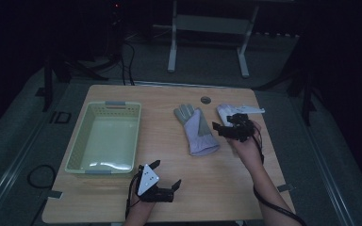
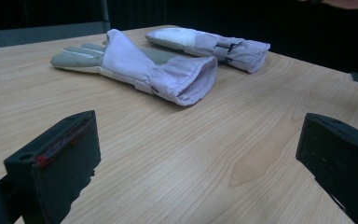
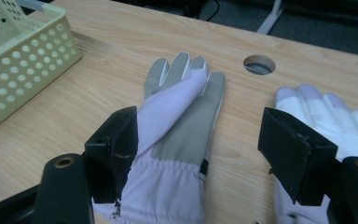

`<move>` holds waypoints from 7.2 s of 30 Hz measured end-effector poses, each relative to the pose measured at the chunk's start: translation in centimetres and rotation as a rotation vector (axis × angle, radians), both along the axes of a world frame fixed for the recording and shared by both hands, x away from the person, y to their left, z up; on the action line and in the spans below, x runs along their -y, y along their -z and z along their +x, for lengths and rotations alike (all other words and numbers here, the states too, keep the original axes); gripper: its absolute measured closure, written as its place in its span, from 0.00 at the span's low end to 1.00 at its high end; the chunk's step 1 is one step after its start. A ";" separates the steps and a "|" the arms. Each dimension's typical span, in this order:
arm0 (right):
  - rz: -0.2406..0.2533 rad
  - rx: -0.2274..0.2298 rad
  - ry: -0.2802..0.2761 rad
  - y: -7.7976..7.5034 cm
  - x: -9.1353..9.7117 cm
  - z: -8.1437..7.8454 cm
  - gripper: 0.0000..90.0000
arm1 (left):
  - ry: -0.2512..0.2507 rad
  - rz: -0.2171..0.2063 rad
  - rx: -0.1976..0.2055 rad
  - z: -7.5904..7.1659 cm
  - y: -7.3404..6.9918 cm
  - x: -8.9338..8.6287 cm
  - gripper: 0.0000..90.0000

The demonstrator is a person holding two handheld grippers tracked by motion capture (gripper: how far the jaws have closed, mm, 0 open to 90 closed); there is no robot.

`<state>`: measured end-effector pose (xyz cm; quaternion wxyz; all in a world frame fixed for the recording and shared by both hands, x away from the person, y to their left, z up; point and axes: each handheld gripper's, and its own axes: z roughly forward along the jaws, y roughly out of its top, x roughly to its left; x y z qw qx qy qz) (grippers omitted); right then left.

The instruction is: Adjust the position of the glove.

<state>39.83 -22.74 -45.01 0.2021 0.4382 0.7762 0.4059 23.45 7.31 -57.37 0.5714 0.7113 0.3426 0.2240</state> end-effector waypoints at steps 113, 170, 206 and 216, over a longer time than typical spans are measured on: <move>-0.039 -0.011 0.028 5.1 0.4 -2.7 0.52 | 0.007 -0.006 -0.020 0.1 0.0 0.0 0.00; -0.083 -0.183 0.160 9.1 9.7 6.9 0.66 | 0.005 -0.011 -0.024 0.2 0.0 -0.1 0.00; -0.040 -0.087 0.301 -1.3 9.0 -3.0 0.88 | -0.003 -0.009 -0.025 0.1 0.0 0.0 0.00; -0.026 -0.152 0.327 2.5 8.3 -5.9 0.88 | -0.004 -0.003 -0.028 0.1 0.0 0.0 0.00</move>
